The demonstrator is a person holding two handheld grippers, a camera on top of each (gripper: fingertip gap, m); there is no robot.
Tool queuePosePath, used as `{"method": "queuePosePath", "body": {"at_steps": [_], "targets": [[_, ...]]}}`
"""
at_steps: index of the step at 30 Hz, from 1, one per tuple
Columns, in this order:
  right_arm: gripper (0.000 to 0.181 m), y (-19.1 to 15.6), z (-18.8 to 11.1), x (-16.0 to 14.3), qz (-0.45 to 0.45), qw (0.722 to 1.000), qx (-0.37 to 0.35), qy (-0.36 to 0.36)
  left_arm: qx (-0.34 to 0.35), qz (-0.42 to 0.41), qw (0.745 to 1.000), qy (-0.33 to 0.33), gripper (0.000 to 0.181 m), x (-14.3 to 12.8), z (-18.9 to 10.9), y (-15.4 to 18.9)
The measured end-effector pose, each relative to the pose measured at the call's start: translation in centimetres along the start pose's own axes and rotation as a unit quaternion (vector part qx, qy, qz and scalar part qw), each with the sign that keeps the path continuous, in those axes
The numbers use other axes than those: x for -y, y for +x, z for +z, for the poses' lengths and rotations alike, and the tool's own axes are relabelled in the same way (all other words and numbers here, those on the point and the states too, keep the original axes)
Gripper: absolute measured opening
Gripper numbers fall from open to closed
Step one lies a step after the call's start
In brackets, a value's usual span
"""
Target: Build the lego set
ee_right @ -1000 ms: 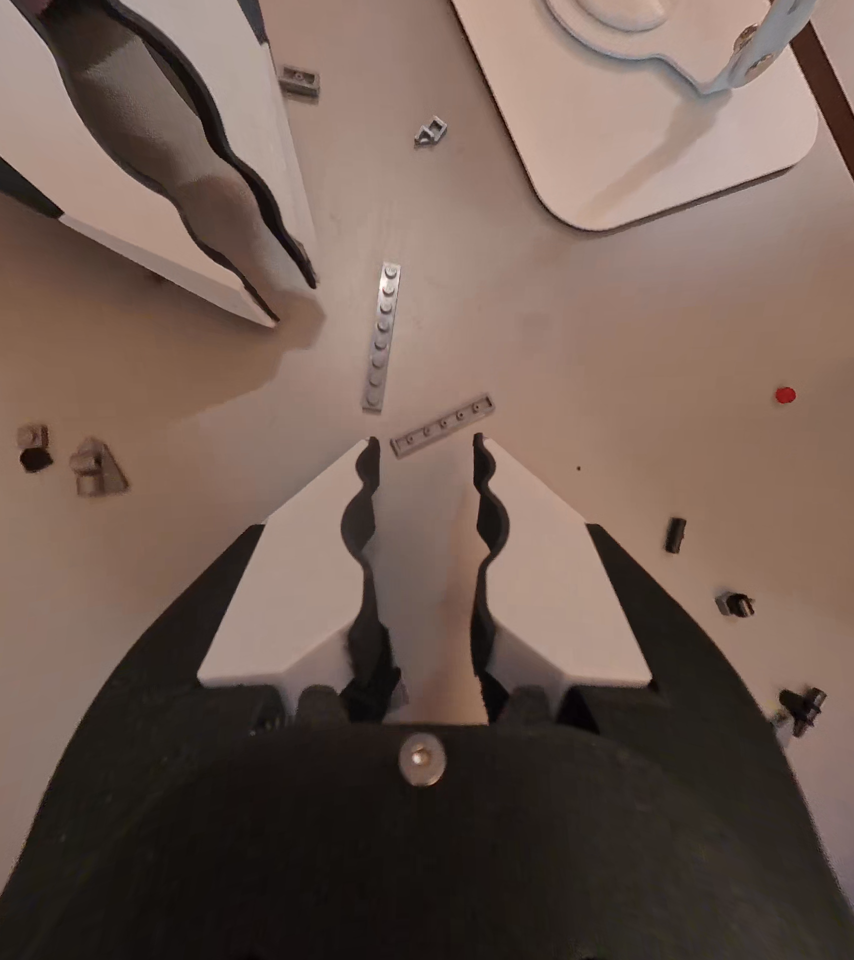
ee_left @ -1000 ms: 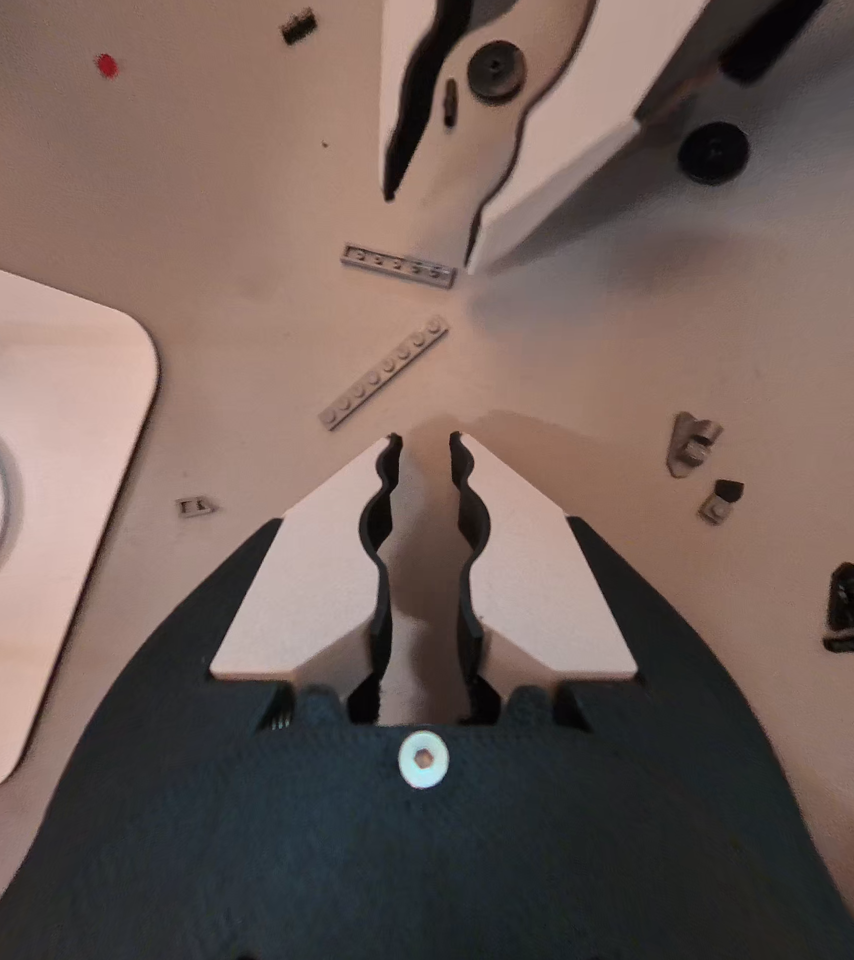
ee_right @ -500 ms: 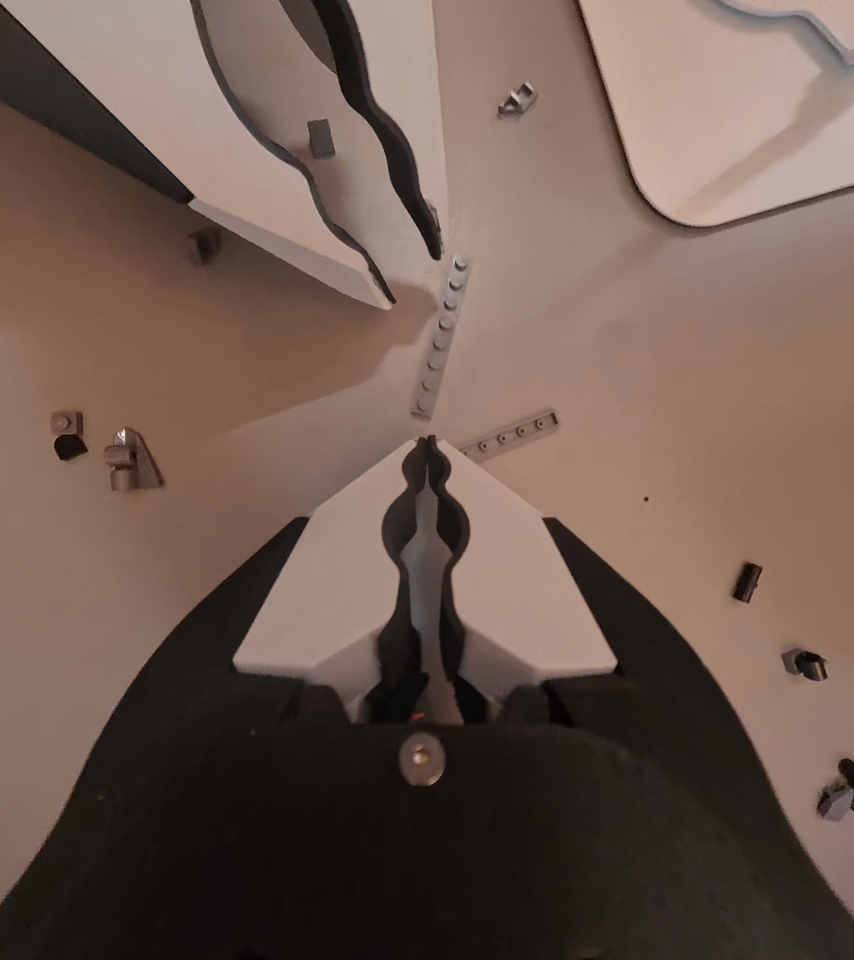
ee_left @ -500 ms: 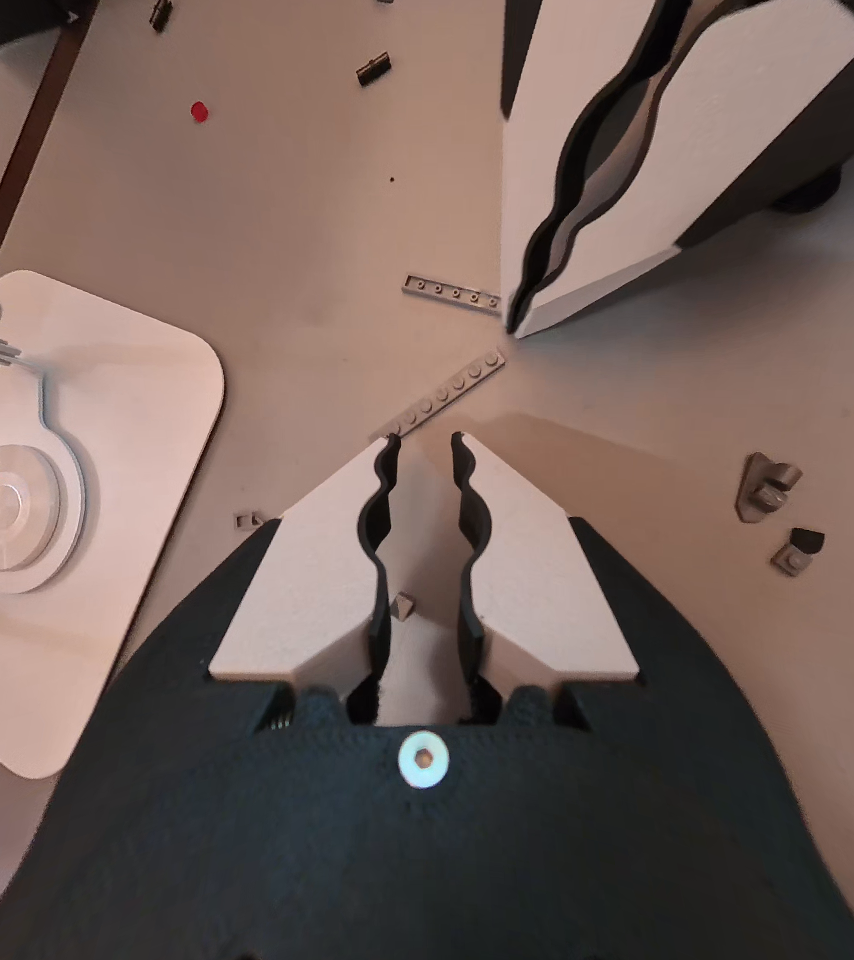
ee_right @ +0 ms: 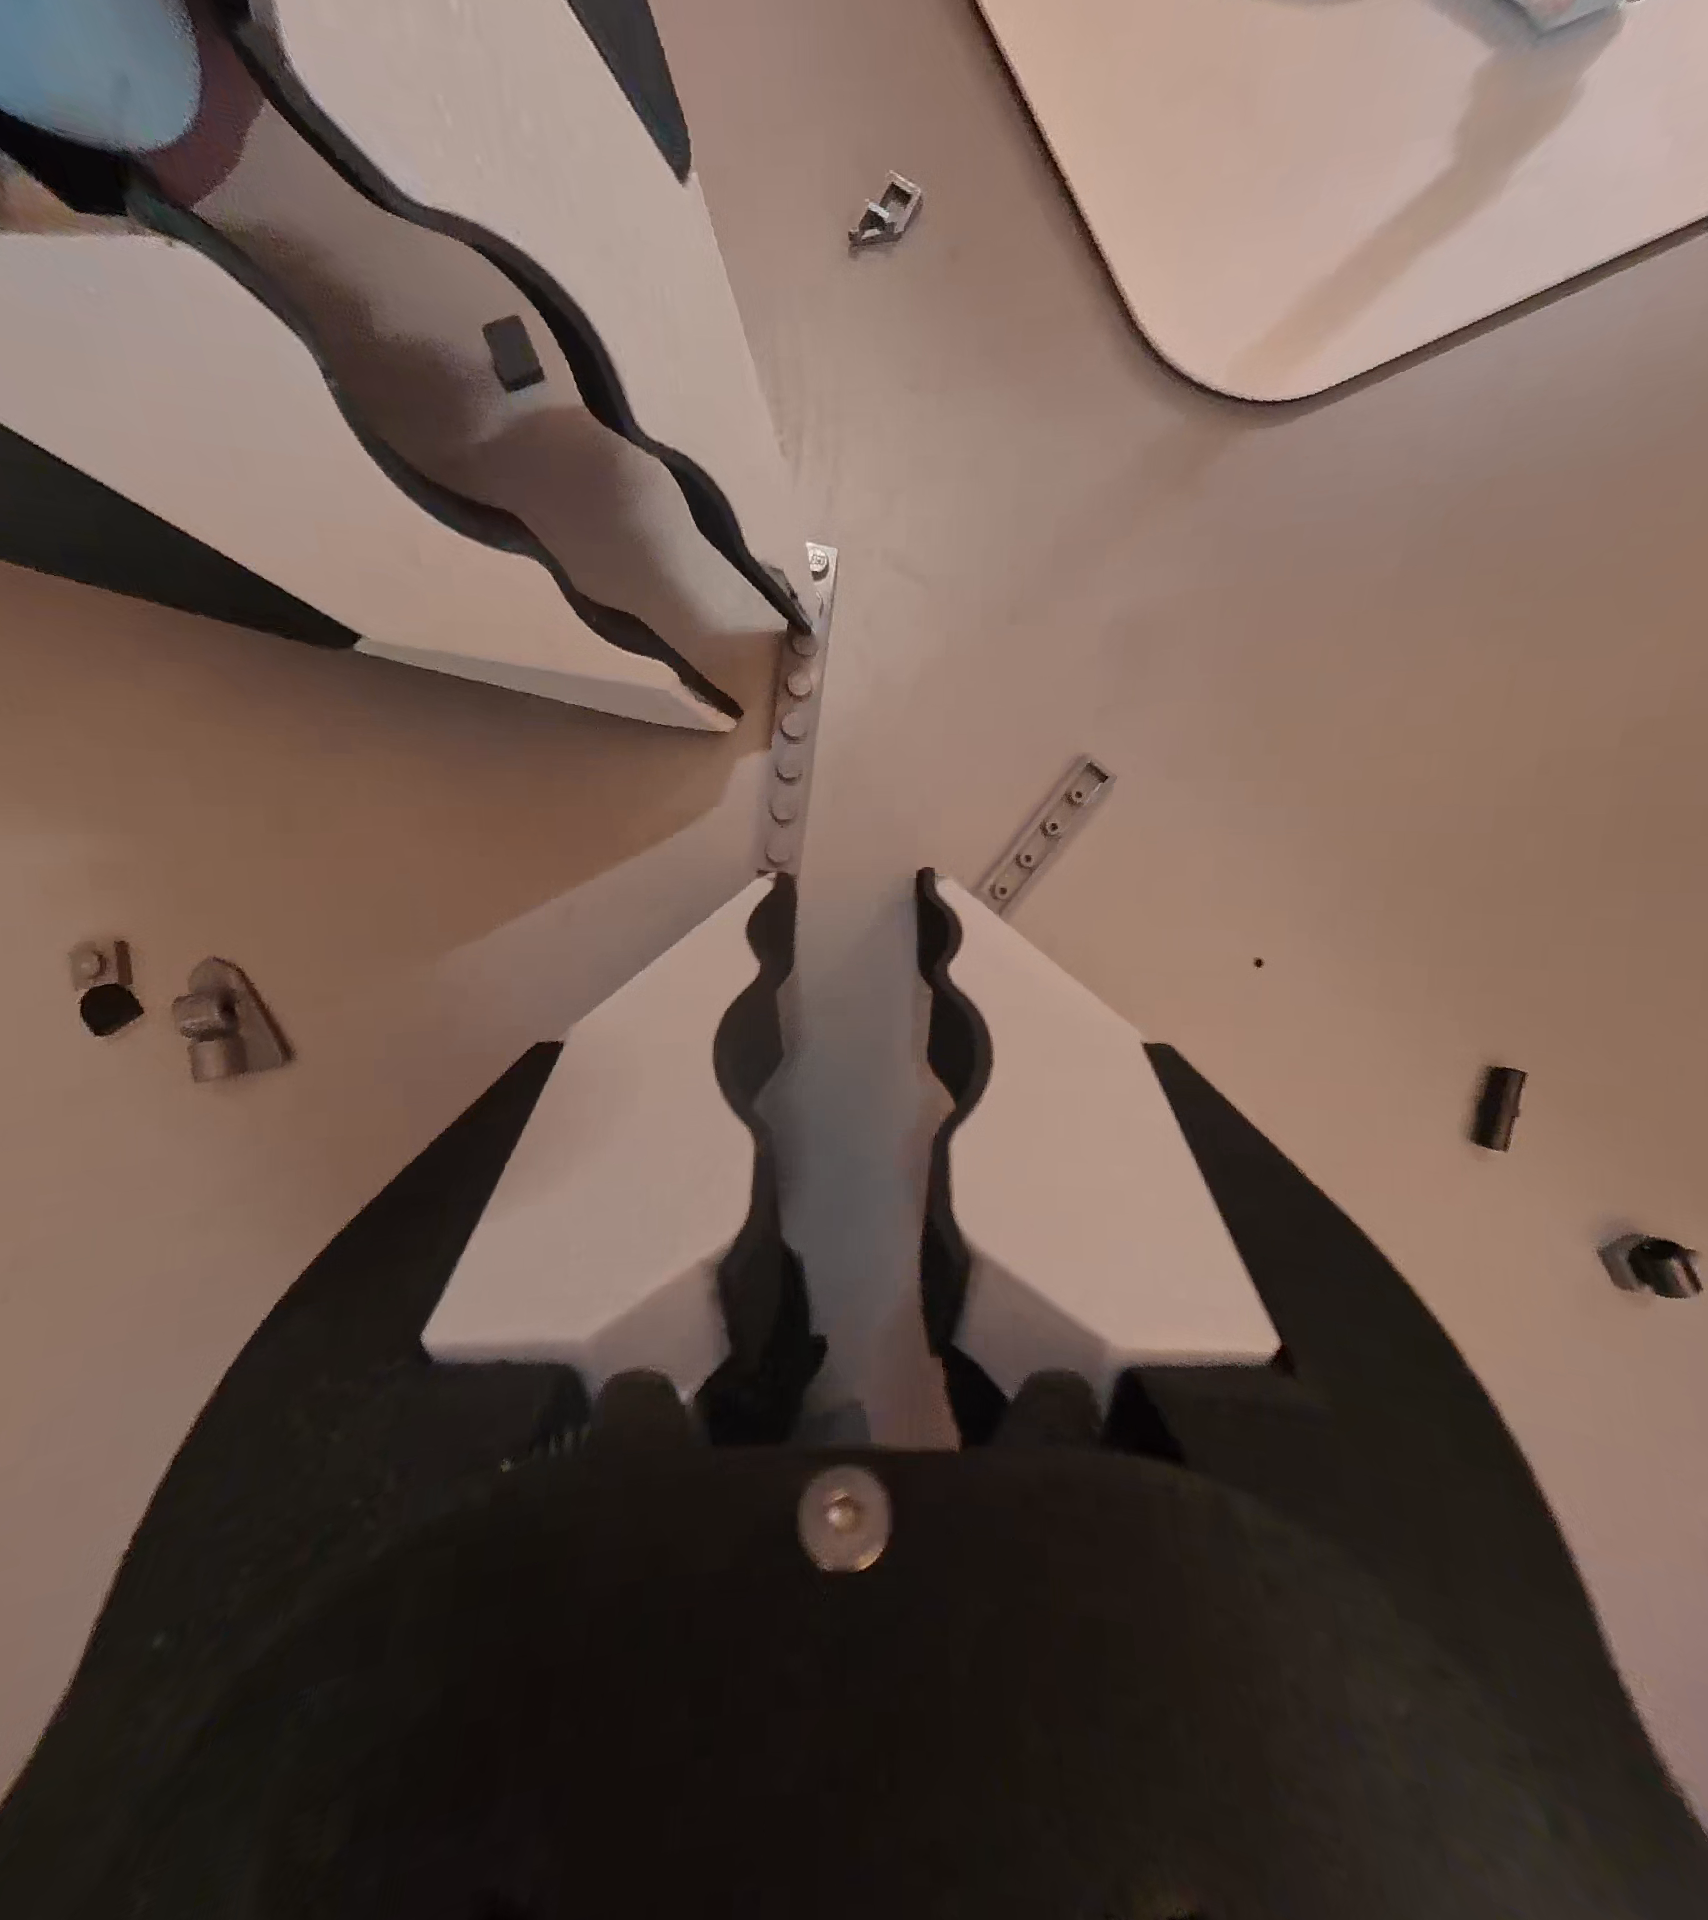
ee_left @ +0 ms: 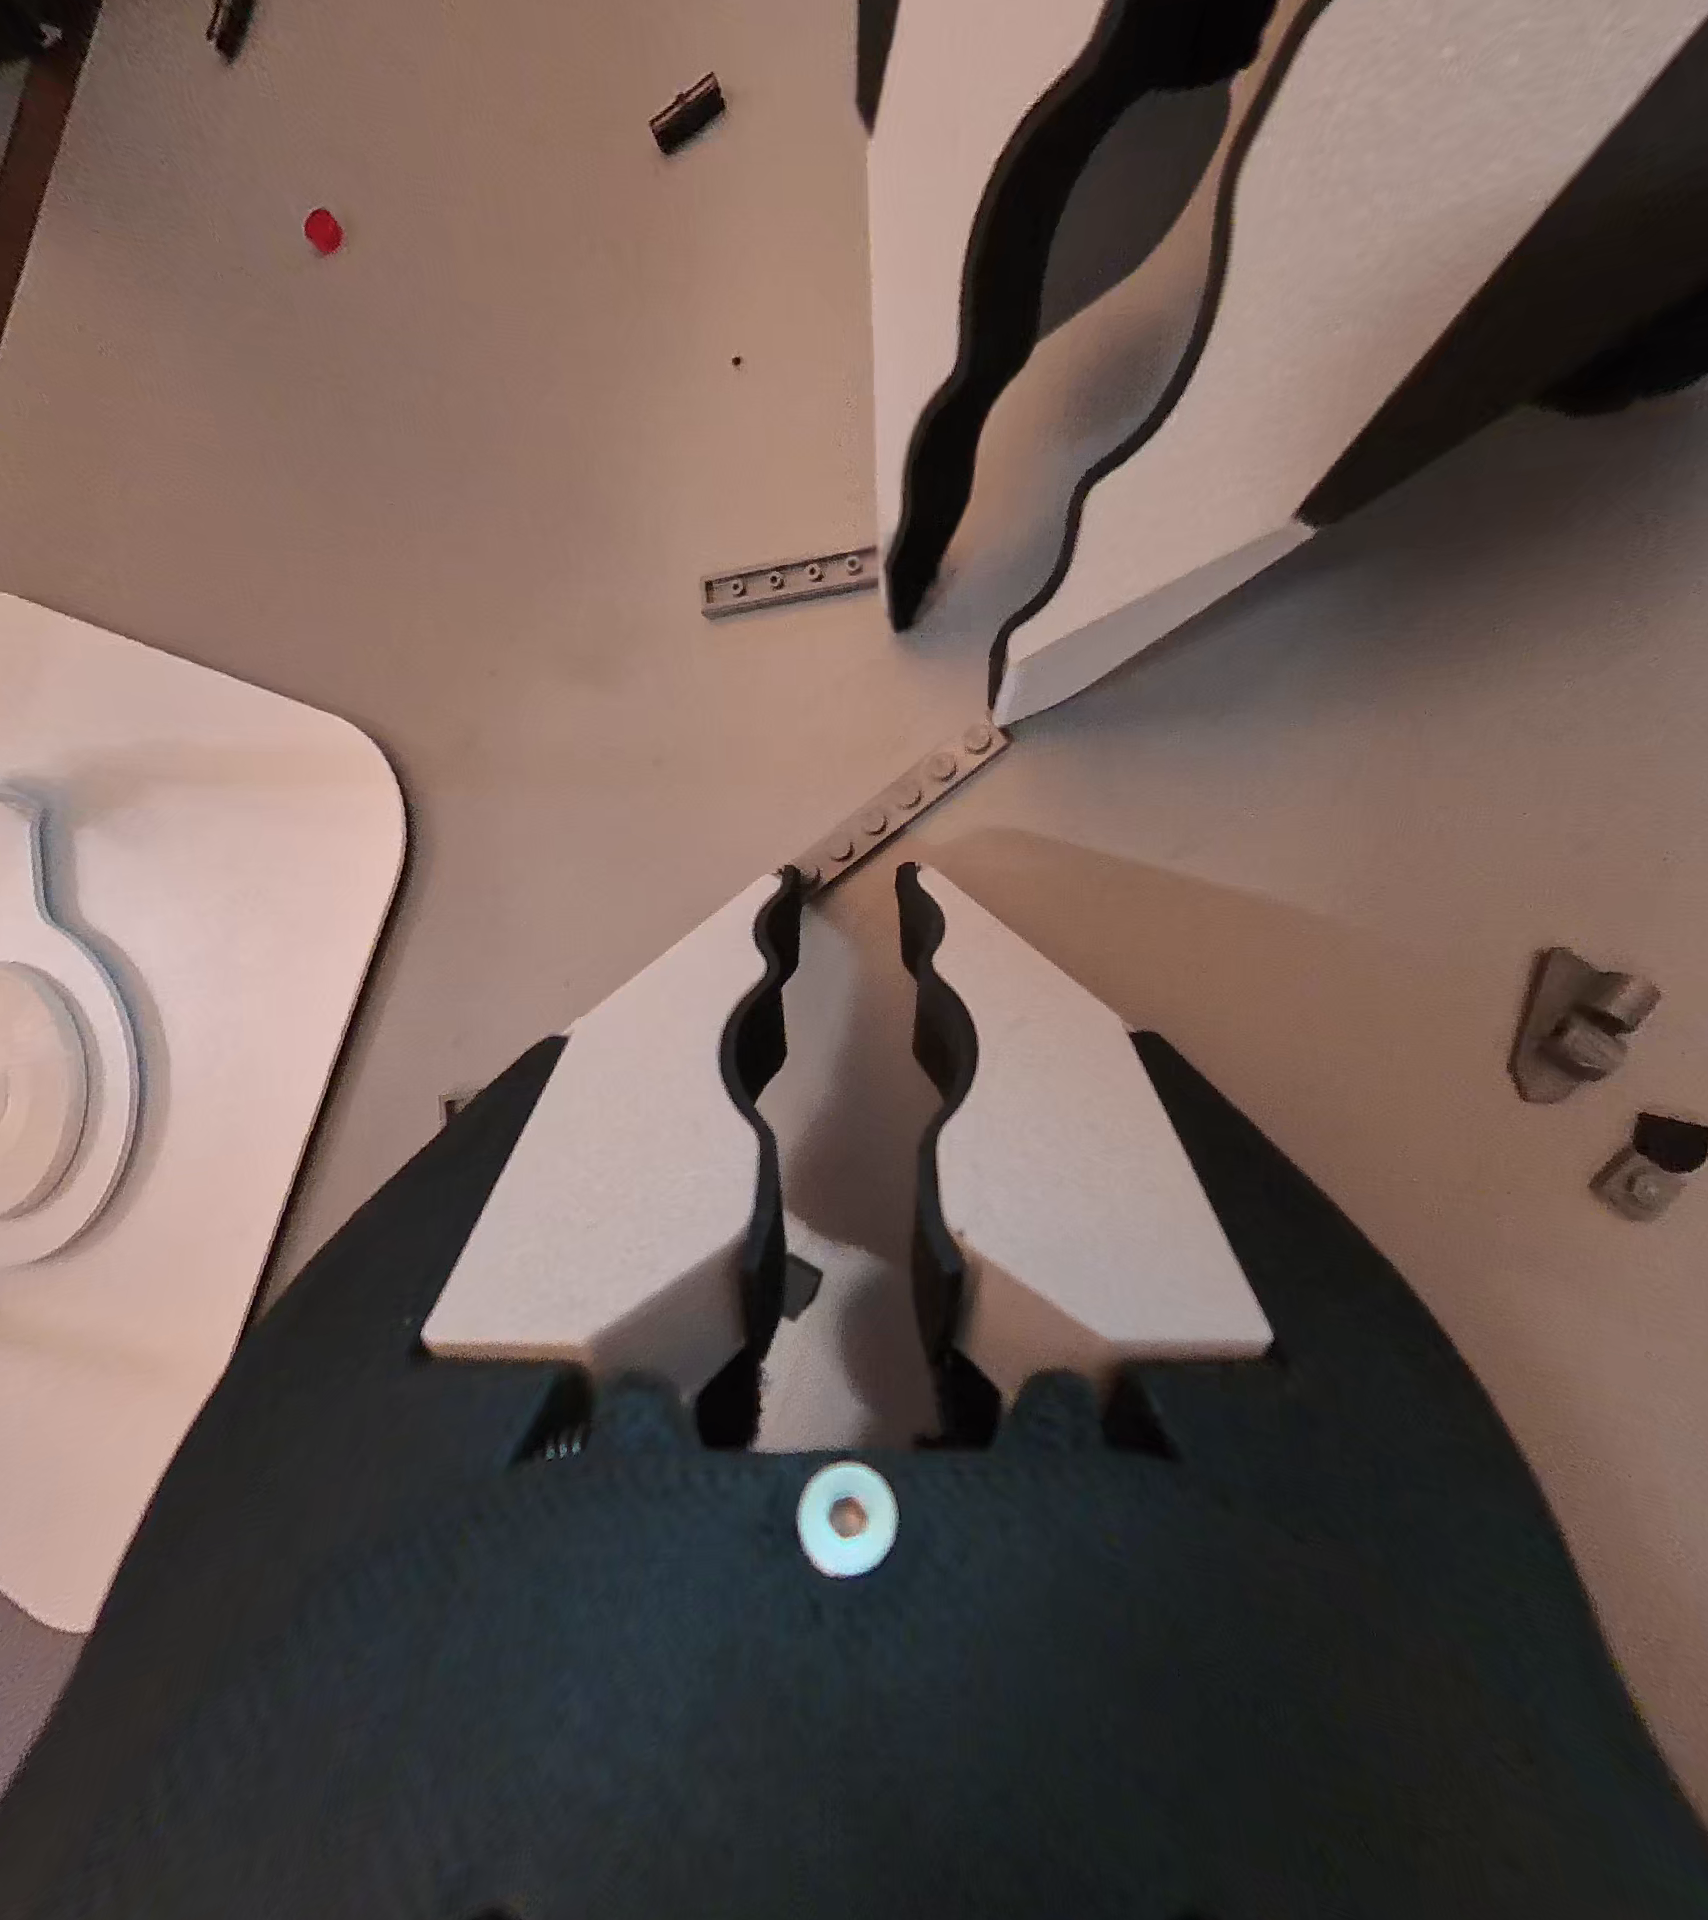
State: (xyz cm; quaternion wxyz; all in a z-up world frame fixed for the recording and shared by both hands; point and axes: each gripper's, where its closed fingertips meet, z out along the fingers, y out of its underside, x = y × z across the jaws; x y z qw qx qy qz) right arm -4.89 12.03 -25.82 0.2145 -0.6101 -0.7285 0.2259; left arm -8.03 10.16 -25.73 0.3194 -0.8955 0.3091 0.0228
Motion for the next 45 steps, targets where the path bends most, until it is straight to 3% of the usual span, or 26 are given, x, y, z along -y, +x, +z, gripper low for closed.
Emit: {"method": "queuePosePath", "body": {"at_steps": [6, 10, 14, 17, 22, 33, 45], "targets": [[0.000, -0.3, -0.7, -1.1, -0.001, 0.999, 0.033, -0.017, -0.023, 0.004, 1.000, -0.008, 0.016, 0.0, -0.3, 1.2], [0.000, 0.0, -1.5, -2.1, -0.003, 0.999, 0.036, -0.033, -0.061, 0.017, 0.998, -0.018, 0.015, -0.1, -0.9, 3.1], [0.022, 1.1, -1.7, 0.0, 0.019, 1.000, -0.001, 0.017, -0.064, 0.021, 0.997, -0.028, 0.015, -0.3, -1.2, 3.3], [0.034, 2.5, -0.6, -0.3, 0.013, 0.998, -0.054, -0.004, -0.062, 0.012, 0.998, -0.027, 0.017, -0.5, -1.2, 2.9], [0.006, 2.0, 0.2, 0.0, 0.035, 0.999, -0.019, 0.007, -0.058, 0.010, 0.998, -0.026, 0.019, -0.5, -1.3, 2.8], [0.005, 0.2, -0.9, -1.1, 0.035, 0.998, 0.060, 0.001, -0.006, 0.014, 1.000, 0.021, 0.022, 1.0, -2.0, 1.1], [0.005, -2.9, -3.9, 0.8, 0.074, 0.971, 0.211, 0.085, 0.046, 0.108, 0.990, 0.075, 0.028, 3.7, -2.4, 1.4]]}}
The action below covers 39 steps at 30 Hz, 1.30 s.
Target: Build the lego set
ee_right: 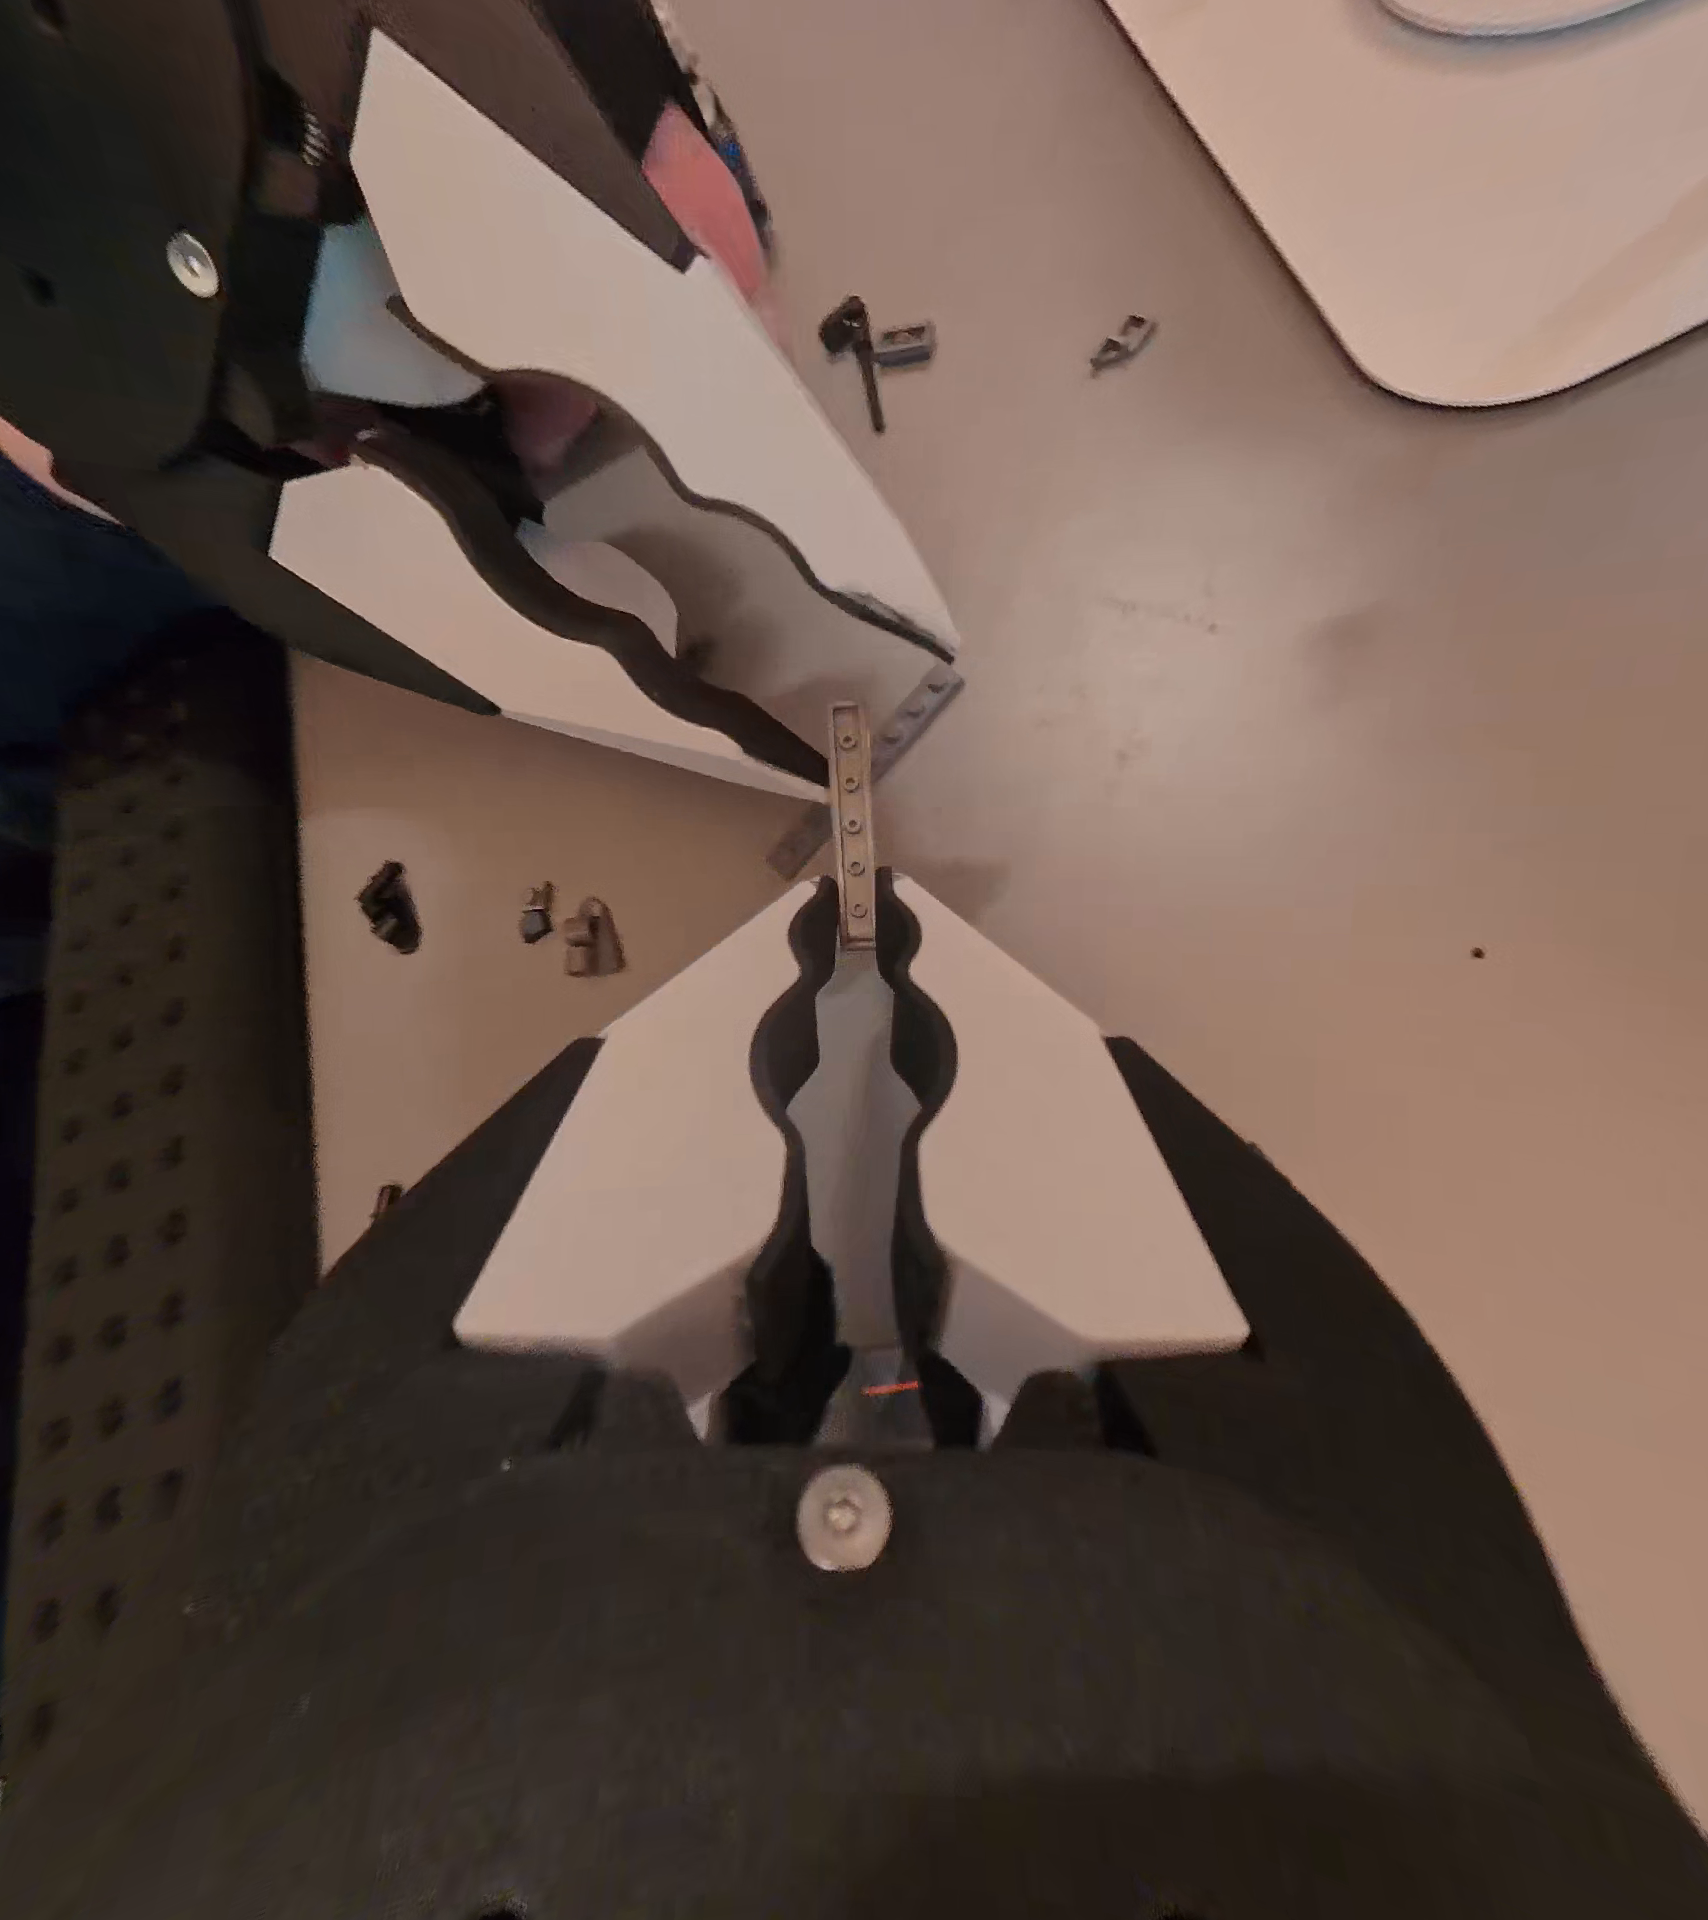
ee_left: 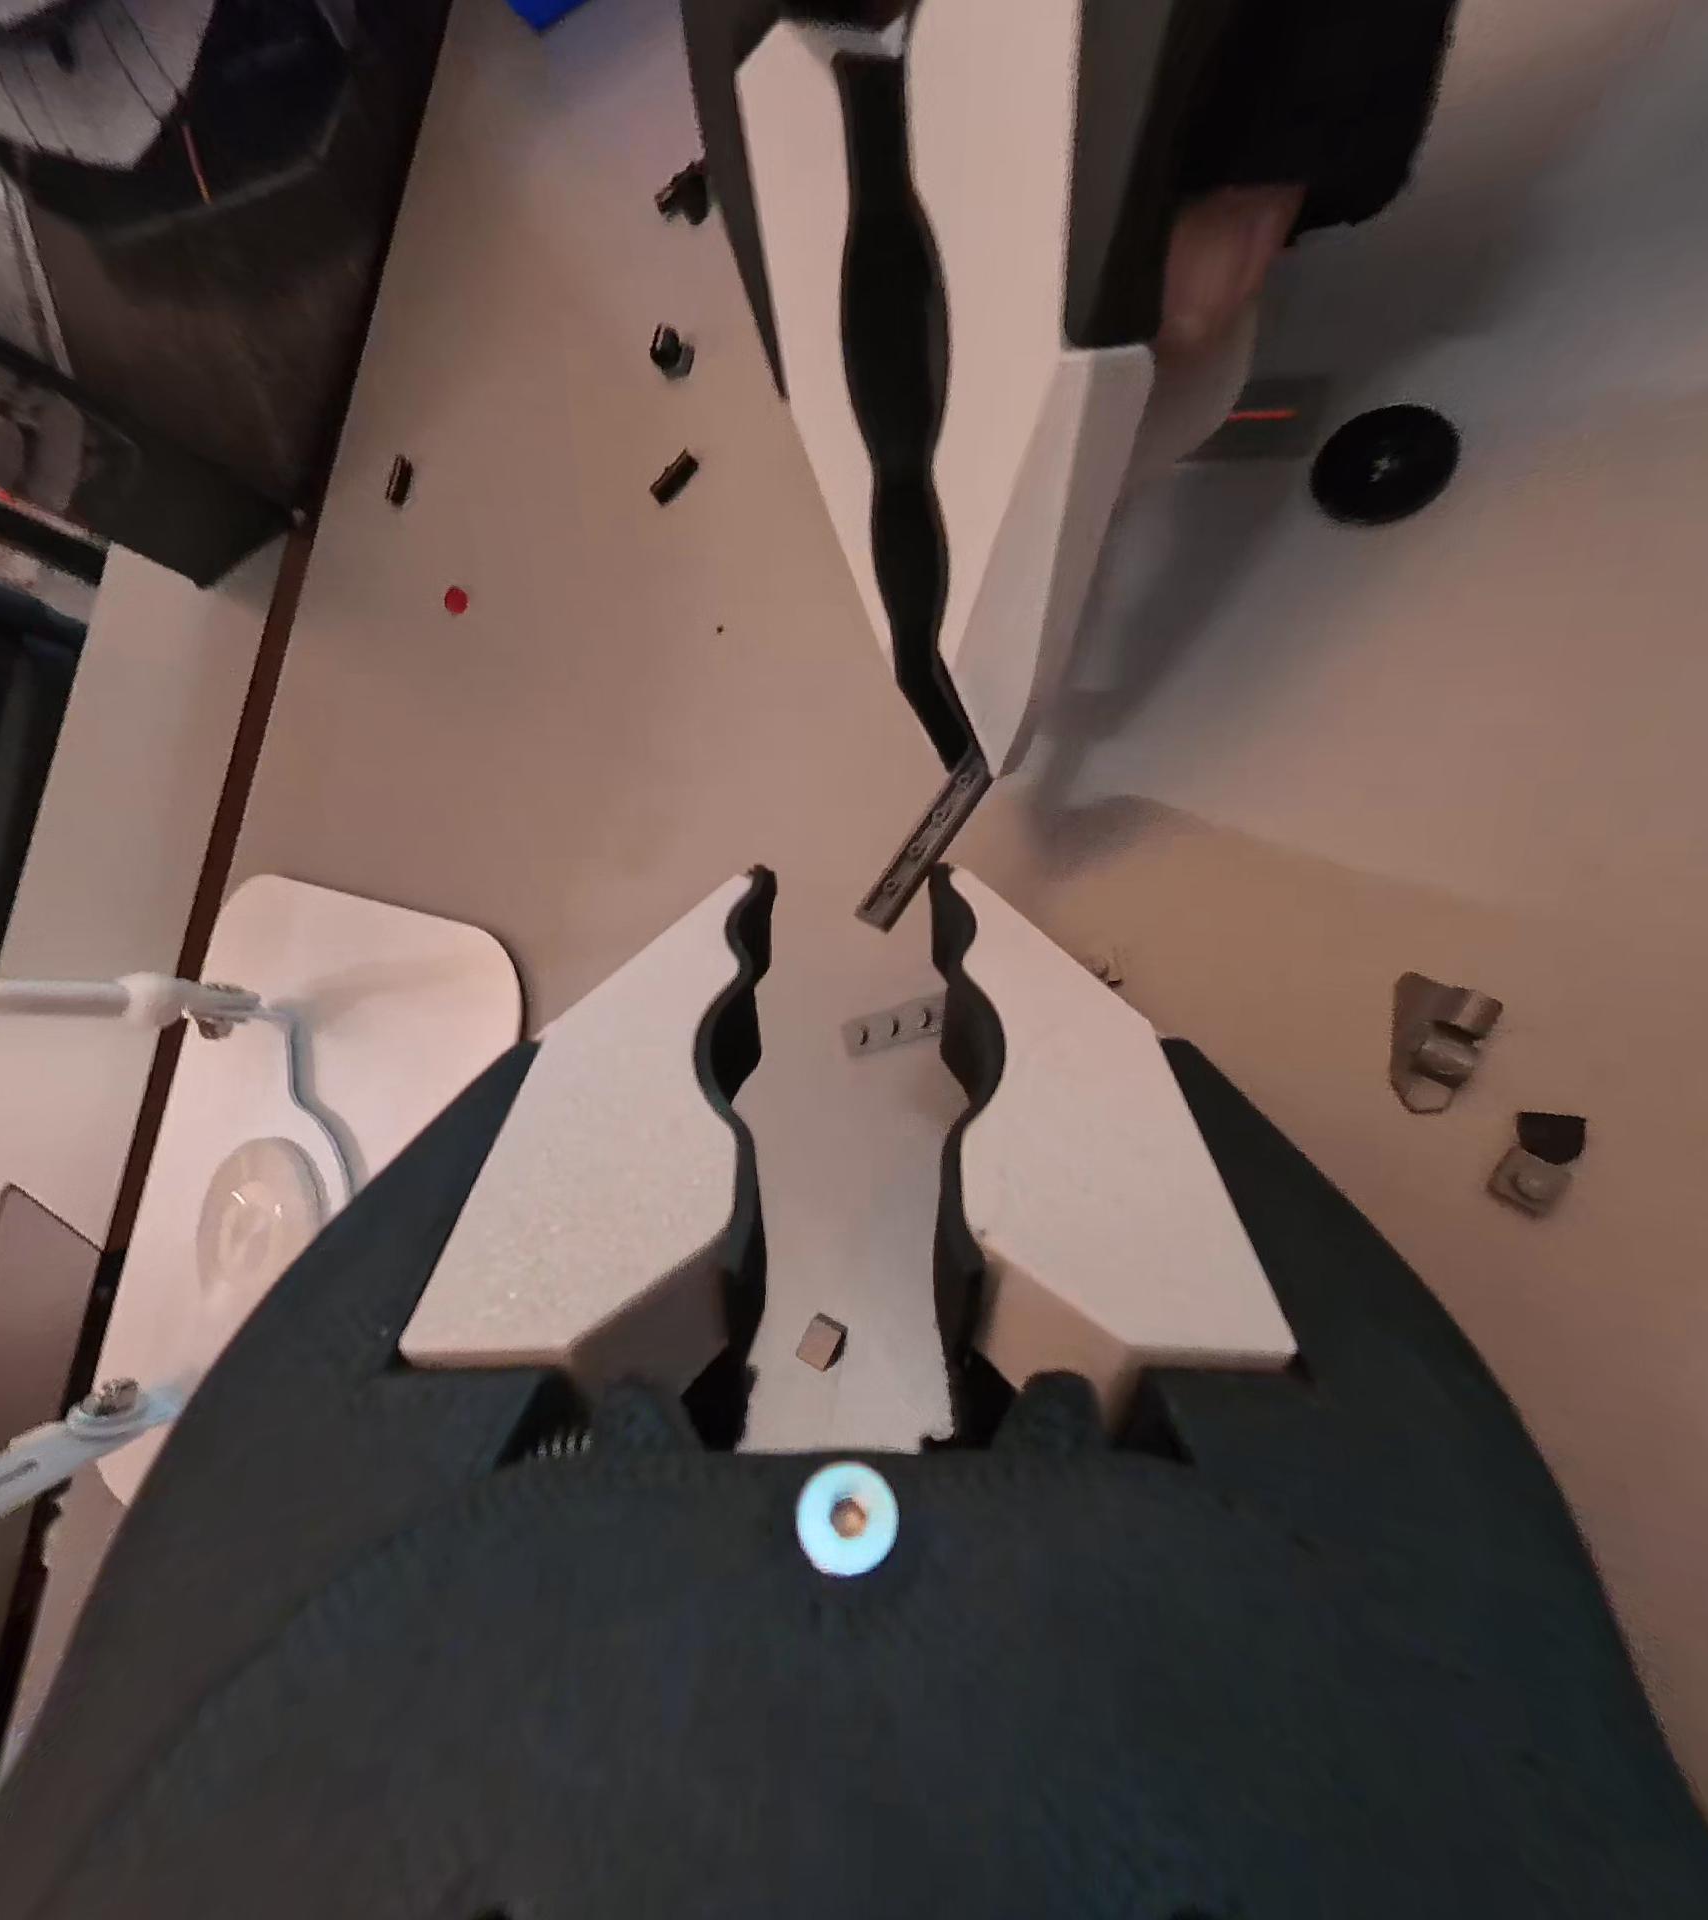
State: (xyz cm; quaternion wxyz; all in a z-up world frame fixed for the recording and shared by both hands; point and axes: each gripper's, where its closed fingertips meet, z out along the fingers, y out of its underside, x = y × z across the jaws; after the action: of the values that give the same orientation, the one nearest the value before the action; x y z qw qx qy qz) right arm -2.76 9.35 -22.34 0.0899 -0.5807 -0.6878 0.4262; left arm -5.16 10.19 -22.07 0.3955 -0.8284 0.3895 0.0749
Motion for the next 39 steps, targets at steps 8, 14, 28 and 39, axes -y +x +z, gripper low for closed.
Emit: {"method": "queuePosePath", "body": {"at_steps": [8, 14, 28, 39], "targets": [[0.005, -0.7, -0.8, 1.0, 0.010, 0.999, 0.033, 0.036, -0.027, 0.033, 0.999, 0.001, 0.006, 0.4, -0.2, 1.6], [0.023, -1.3, -2.1, 3.1, -0.233, 0.963, -0.131, 0.033, -0.100, -0.096, 0.990, 0.031, 0.001, 0.3, -0.9, 1.5], [0.005, -1.9, -0.3, 2.5, -0.448, 0.853, -0.261, -0.067, -0.242, -0.242, 0.935, 0.097, 0.003, 0.9, -2.8, 2.4], [0.005, 1.1, -1.1, 0.5, -0.339, 0.904, -0.242, -0.092, -0.131, -0.104, 0.985, -0.042, 0.036, -4.0, 0.7, 1.6]]}}
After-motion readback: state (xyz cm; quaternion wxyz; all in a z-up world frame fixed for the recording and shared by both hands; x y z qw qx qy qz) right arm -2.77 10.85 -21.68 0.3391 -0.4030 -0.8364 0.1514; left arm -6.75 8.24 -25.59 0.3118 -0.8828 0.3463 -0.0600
